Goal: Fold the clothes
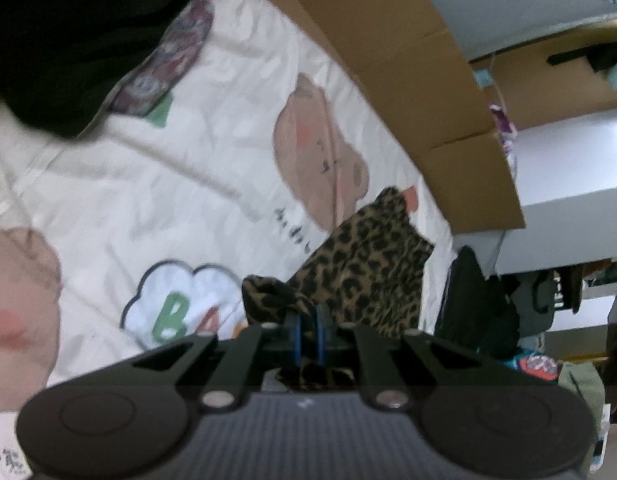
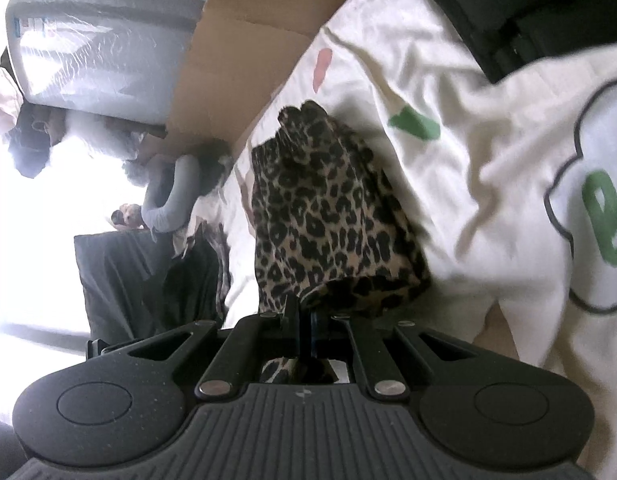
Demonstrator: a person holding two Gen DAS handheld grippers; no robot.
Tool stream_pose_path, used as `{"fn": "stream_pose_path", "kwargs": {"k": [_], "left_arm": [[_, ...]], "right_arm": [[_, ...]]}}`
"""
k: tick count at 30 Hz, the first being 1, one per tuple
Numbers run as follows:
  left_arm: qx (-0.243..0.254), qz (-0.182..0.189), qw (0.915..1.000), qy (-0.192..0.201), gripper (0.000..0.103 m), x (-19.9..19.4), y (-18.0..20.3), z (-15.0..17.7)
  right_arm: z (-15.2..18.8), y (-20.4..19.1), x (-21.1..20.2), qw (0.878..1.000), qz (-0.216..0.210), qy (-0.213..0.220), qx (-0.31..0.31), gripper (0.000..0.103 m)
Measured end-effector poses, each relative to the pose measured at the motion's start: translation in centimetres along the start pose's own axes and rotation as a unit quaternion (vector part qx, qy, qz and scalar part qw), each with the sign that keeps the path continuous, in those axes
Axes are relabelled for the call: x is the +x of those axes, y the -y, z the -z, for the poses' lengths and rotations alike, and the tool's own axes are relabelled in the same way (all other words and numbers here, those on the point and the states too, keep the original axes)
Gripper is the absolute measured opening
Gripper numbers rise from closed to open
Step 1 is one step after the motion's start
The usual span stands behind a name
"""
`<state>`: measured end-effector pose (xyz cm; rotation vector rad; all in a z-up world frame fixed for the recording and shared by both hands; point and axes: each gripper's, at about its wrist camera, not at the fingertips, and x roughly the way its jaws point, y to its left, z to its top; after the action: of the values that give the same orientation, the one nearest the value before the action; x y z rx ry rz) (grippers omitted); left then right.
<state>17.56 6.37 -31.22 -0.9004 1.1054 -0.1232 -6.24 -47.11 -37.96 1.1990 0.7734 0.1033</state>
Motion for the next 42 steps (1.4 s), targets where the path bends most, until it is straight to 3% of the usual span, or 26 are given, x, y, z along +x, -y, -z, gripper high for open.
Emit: {"fn": "stream_pose_path", "kwargs": {"k": [14,33,37,39,40,42], "left_arm": [[0.013,0.005,0.9991,0.041,0.008,4.1,2.8,-5.1],[-0.017,-0.032,0.9959,0.083,0.008,10.7,1.3,-7.7],[-0.026,-0.045,0.9959,0.074,0.012,12.1,0.8,-8.1],[-0.016,-0.04,0.9963,0.075,0.023,11.9,1.3,-8.0],[-0.007,-0.037,0.9963,0.077,0.033,11.7,1.7,-7.9],[0.006,-0.035,0.9962,0.08,0.047,11.3,2.6,-7.5]], "right_arm": [[-3.4,-0.5,1.5,0.999,0.02,0.047,-0.008,0.003],[-6.6,1.9,5.6,0.995,0.08,0.052,0.022,0.004],[-7.0,2.5,6.5,0.994,0.09,0.046,0.028,0.007],[-7.1,2.2,6.3,0.995,0.089,0.042,0.021,0.015],[-7.1,2.0,6.2,0.995,0.087,0.042,0.018,0.022],[-7.0,1.4,5.7,0.996,0.081,0.047,0.011,0.049]]}}
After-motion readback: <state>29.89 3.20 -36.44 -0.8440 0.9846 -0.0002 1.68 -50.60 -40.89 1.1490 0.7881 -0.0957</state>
